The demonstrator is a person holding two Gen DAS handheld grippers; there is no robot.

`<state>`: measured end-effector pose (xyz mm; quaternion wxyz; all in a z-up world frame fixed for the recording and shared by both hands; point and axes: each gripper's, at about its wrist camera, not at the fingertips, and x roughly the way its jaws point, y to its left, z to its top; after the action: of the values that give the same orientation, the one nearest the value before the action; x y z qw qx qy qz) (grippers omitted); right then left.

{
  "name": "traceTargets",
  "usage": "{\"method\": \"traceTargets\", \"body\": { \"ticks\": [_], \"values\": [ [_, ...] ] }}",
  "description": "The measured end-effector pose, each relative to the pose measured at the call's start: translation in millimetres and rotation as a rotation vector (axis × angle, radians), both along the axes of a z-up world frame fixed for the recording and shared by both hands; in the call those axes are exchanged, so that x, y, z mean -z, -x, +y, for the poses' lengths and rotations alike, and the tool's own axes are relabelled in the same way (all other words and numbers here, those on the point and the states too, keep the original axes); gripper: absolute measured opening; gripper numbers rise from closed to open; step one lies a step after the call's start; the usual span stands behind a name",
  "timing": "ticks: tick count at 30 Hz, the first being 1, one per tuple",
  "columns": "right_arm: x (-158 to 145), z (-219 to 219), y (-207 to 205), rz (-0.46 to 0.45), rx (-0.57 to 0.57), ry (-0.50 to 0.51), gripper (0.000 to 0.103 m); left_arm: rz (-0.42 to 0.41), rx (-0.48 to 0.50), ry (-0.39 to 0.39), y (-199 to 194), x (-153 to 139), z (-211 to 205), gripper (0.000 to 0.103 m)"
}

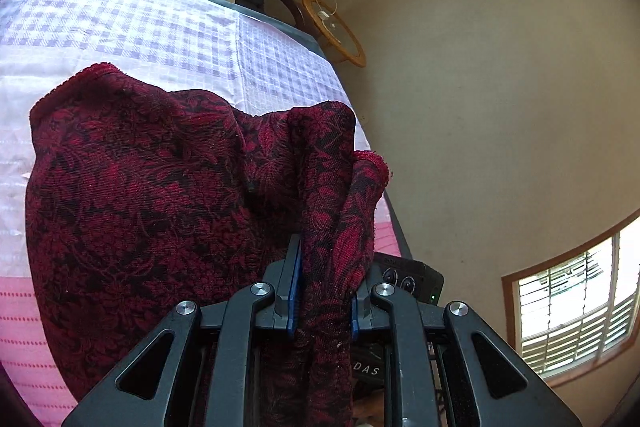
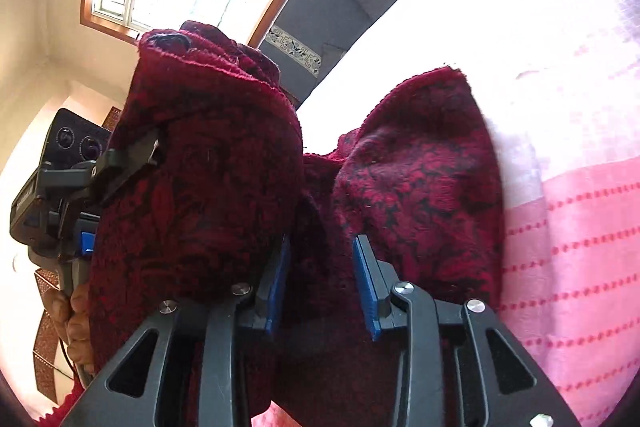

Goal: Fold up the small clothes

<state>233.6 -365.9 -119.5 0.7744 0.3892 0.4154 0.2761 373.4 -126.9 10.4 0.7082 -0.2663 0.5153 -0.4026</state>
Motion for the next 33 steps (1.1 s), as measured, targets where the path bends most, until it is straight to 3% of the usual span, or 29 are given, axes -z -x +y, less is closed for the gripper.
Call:
{"method": "traceTargets", "body": {
  "ticks": [4,8,10,13,14,16,18,21,26,29,33],
  "values": [
    [11,-40,19,0.005,0.057,-0.066,0.040,0.042,-0.001,0.123,-8,21,-5,0.021],
    [4,-55,24,-0.028,0.084,-0.082,0.049,0.043,-0.009,0.178,-8,21,0,0.030],
    [2,-61,25,-0.032,0.094,-0.111,0.053,0.039,-0.040,0.154,-9,15,4,0.037],
    [2,-62,19,-0.024,0.107,-0.149,0.056,-0.041,-0.061,0.190,-7,-8,5,0.039],
    [2,-62,20,-0.025,0.111,-0.145,0.056,-0.059,-0.056,0.198,-6,-17,2,0.047],
    [-4,-64,15,-0.022,0.118,-0.132,0.057,-0.120,-0.040,0.200,1,-35,-4,0.051],
    [-3,-68,18,-0.019,0.121,-0.138,0.058,-0.206,-0.038,0.188,11,-50,-4,0.051],
    [-7,-69,20,-0.019,0.149,-0.079,0.058,-0.313,-0.112,0.133,22,-57,13,0.052],
    [-27,-81,31,-0.063,0.150,-0.066,0.058,-0.376,-0.165,-0.003,57,-14,52,0.052],
    [-44,-65,24,-0.092,0.083,-0.036,0.058,-0.319,-0.201,-0.014,76,27,67,0.052],
    [-40,-23,-9,-0.032,-0.018,0.095,0.059,-0.262,-0.253,0.007,102,65,81,0.052]
  ]
}}
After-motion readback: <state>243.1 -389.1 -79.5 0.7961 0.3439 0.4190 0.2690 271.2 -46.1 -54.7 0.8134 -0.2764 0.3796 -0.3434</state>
